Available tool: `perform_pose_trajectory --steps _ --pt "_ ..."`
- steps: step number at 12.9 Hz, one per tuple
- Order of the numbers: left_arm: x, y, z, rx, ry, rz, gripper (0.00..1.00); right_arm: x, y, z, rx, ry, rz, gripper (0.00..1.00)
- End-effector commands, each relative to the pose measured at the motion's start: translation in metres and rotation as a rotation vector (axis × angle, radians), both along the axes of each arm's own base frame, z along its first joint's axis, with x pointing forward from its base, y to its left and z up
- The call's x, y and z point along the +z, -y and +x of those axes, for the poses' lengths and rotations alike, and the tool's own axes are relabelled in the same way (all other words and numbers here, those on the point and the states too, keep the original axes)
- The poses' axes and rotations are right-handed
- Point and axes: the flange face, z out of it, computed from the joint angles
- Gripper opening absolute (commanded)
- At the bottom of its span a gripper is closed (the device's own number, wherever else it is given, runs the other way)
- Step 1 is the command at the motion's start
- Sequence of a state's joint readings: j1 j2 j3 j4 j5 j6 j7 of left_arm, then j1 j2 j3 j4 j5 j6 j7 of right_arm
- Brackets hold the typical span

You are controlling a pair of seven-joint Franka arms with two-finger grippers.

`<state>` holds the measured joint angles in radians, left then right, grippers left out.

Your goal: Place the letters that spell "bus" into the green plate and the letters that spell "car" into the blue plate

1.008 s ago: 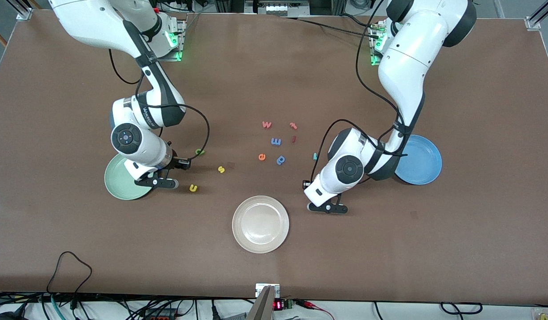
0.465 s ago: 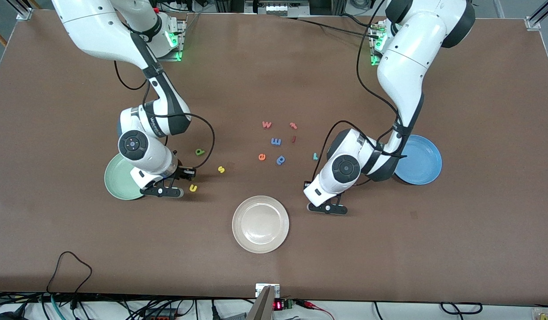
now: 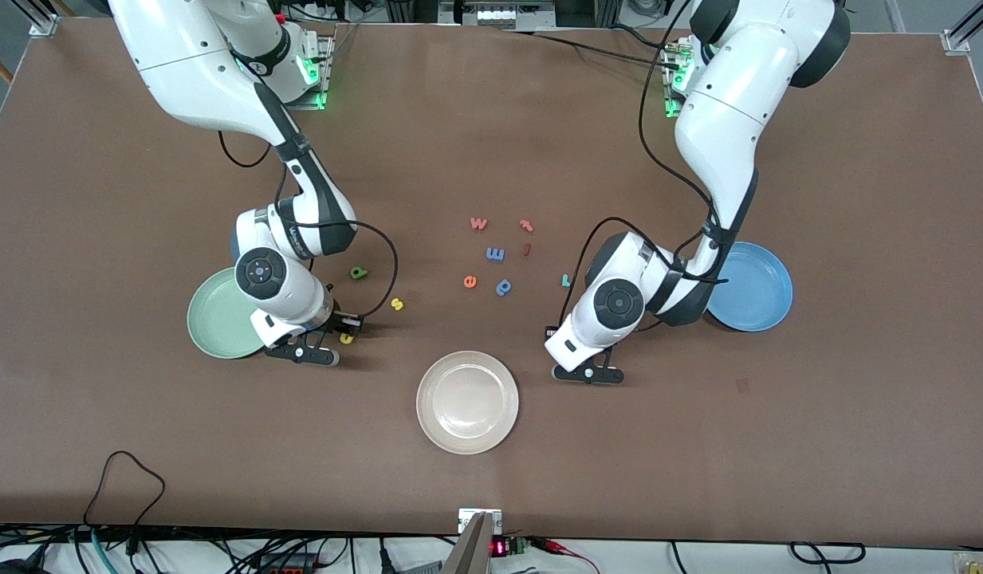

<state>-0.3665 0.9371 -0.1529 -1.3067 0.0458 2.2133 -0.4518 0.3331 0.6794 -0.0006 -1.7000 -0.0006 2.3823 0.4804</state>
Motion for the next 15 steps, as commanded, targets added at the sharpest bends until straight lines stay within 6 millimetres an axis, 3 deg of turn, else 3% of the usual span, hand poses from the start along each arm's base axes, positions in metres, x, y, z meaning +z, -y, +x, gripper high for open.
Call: perform_pose_trajectory --steps 1,4,6,8,11,13,15 --pt "-0.003 0.002 0.004 0.003 0.012 0.020 0.30 -0.007 0.002 0.010 -0.029 0.010 -0.014 0.45" --pt "0.001 -0.002 0.007 0.007 0.016 0.020 0.09 -0.016 -0.006 0.008 -0.048 0.009 -0.015 0.45" --pt "0.015 -0.008 0.012 0.007 0.031 0.019 0.06 -0.016 -0.006 0.008 -0.052 0.009 -0.014 0.45" --pt "0.036 -0.052 0.029 0.028 0.012 0.024 0.03 -0.012 -0.007 0.011 -0.051 0.019 -0.010 0.45" --pt "0.076 -0.099 0.022 -0.013 -0.153 0.099 0.01 -0.009 -0.008 0.013 -0.049 0.025 -0.008 0.45" --pt "0.096 -0.139 0.007 -0.044 -0.219 0.118 0.00 -0.005 -0.009 0.016 -0.049 0.033 -0.005 0.45" --pt "0.098 -0.179 -0.020 -0.061 -0.244 0.121 0.00 -0.014 -0.011 0.013 -0.044 0.024 -0.009 0.45"
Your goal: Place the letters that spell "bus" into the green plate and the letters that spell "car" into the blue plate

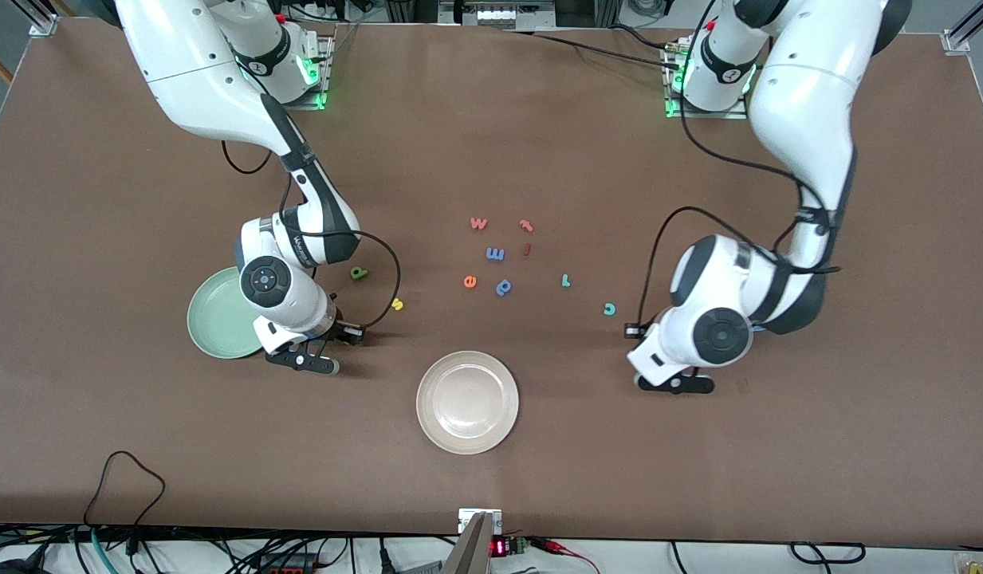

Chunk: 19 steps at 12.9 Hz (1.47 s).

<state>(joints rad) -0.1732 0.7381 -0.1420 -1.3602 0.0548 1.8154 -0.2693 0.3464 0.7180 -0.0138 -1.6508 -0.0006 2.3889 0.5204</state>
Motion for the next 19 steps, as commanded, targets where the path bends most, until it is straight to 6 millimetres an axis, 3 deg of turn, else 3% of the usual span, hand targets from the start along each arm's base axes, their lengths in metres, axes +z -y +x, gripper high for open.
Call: perform_pose_trajectory --steps 1,3,6,7,11,13,14,15,16,17,19 --pt "0.004 -0.048 -0.050 -0.049 -0.030 0.010 0.00 -0.011 -0.010 0.001 -0.003 0.001 -0.008 0.45" --pt "-0.003 -0.094 -0.062 -0.062 -0.036 -0.010 0.01 -0.015 -0.013 -0.001 0.001 -0.001 -0.009 0.45" --pt "-0.014 -0.152 -0.063 -0.045 -0.061 -0.034 0.01 -0.018 -0.014 -0.001 0.003 0.002 -0.008 0.45" --pt "-0.019 -0.169 -0.065 -0.030 -0.070 -0.039 0.01 -0.017 -0.013 0.000 0.005 0.003 -0.008 0.40" --pt "-0.058 -0.172 -0.096 -0.027 -0.022 -0.045 0.03 -0.016 -0.011 0.002 0.008 0.006 -0.008 0.04" --pt "-0.062 -0.182 -0.098 -0.013 -0.020 -0.046 0.07 -0.014 -0.008 0.003 0.018 0.008 -0.010 0.00" --pt "-0.064 -0.183 -0.099 -0.009 -0.025 -0.047 0.12 -0.007 -0.004 0.006 0.028 0.016 -0.011 0.00" --pt "-0.069 -0.192 -0.100 0.006 -0.031 -0.048 0.23 0.009 0.011 0.011 0.045 0.026 -0.012 0.00" --pt "-0.068 -0.195 -0.100 0.010 -0.031 -0.048 0.45 0.021 0.033 0.010 0.064 0.006 -0.021 0.00" --pt "-0.065 -0.193 -0.099 0.012 -0.032 -0.046 0.60 0.035 0.058 0.004 0.097 -0.029 -0.031 0.00" --pt "-0.046 -0.188 -0.094 0.006 -0.011 -0.042 0.74 0.047 0.110 -0.011 0.150 -0.100 -0.037 0.00"
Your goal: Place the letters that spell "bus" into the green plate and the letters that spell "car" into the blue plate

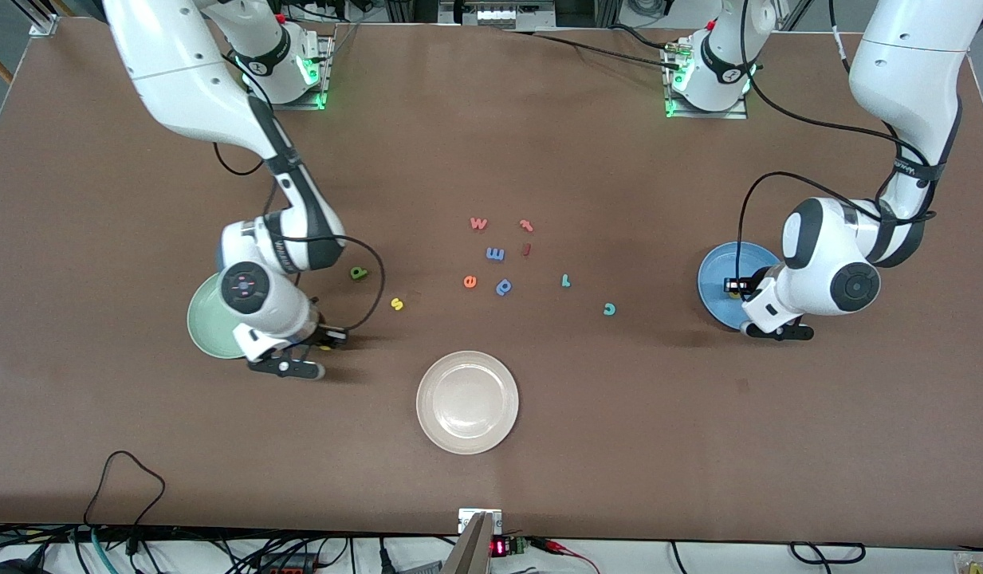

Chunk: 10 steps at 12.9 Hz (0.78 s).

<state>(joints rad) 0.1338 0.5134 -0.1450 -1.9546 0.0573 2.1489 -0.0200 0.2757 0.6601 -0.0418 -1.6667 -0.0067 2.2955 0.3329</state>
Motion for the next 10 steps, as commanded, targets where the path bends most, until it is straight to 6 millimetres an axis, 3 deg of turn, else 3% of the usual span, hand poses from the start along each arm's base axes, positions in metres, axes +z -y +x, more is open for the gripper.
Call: perform_pose_trajectory --steps 1,3,4,6,7,9,10 --pt "0.041 0.009 0.003 -0.035 0.034 0.011 0.77 0.026 0.072 -0.031 0.077 -0.091 -0.002 0.00" --pt "0.068 0.031 0.017 -0.065 0.045 -0.003 0.73 0.019 0.110 -0.045 0.093 -0.151 0.002 0.01" --pt "0.079 0.053 0.025 -0.092 0.067 -0.019 0.71 0.014 0.123 -0.050 0.086 -0.167 0.005 0.05" --pt "0.079 0.105 0.041 -0.134 0.091 -0.076 0.69 0.003 0.136 -0.055 0.066 -0.184 0.007 0.39" --pt "0.072 0.128 0.047 -0.129 0.093 -0.095 0.68 0.005 0.139 -0.055 0.073 -0.181 0.007 0.70" --pt "0.055 0.175 0.049 -0.094 0.092 -0.106 0.62 0.015 0.124 -0.054 0.081 -0.170 0.009 0.94" --pt "0.049 0.196 0.045 -0.065 0.101 -0.099 0.58 0.020 0.104 -0.054 0.090 -0.161 0.011 0.95"
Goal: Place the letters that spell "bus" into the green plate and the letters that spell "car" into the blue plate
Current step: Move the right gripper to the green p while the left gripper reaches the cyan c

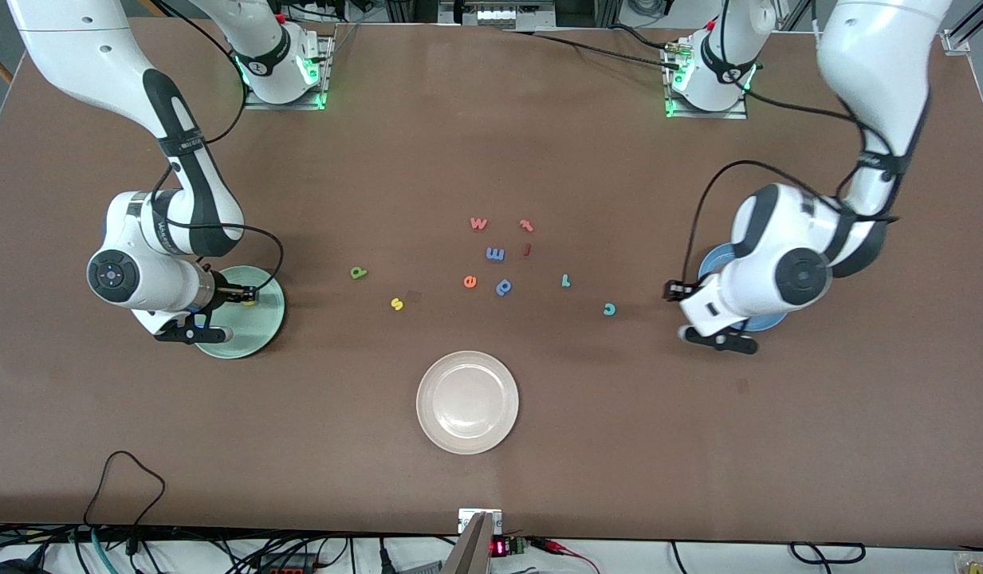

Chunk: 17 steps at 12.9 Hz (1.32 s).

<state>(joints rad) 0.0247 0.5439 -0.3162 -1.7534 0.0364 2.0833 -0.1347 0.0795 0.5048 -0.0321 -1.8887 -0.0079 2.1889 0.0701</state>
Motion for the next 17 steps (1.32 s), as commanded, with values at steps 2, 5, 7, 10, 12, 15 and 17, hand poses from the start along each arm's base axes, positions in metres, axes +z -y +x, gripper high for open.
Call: perform_pose_trajectory --steps 2,5,7,10,12,15,17 --pt "-0.029 0.067 0.004 0.107 0.023 -0.006 0.56 0.025 -0.068 -0.007 -0.024 0.042 -0.009 0.87" --pt "-0.042 0.081 0.014 0.129 0.027 -0.018 0.56 0.022 -0.136 -0.022 -0.037 0.045 -0.013 0.58" --pt "-0.051 0.092 0.008 0.110 0.016 -0.014 0.57 0.013 -0.175 -0.035 0.009 0.032 -0.010 0.47" --pt "-0.064 0.091 0.010 0.120 0.037 -0.024 0.56 0.001 -0.205 -0.048 0.070 0.018 -0.012 0.44" --pt "-0.073 0.091 0.009 0.123 0.027 -0.024 0.56 -0.010 -0.220 -0.054 0.106 0.019 -0.002 0.44" --pt "-0.080 0.090 0.006 0.120 0.015 -0.018 0.55 -0.035 -0.227 -0.059 0.126 0.017 0.000 0.44" --pt "-0.083 0.090 0.003 0.131 0.005 -0.011 0.55 -0.039 -0.229 -0.060 0.141 0.019 -0.001 0.44"
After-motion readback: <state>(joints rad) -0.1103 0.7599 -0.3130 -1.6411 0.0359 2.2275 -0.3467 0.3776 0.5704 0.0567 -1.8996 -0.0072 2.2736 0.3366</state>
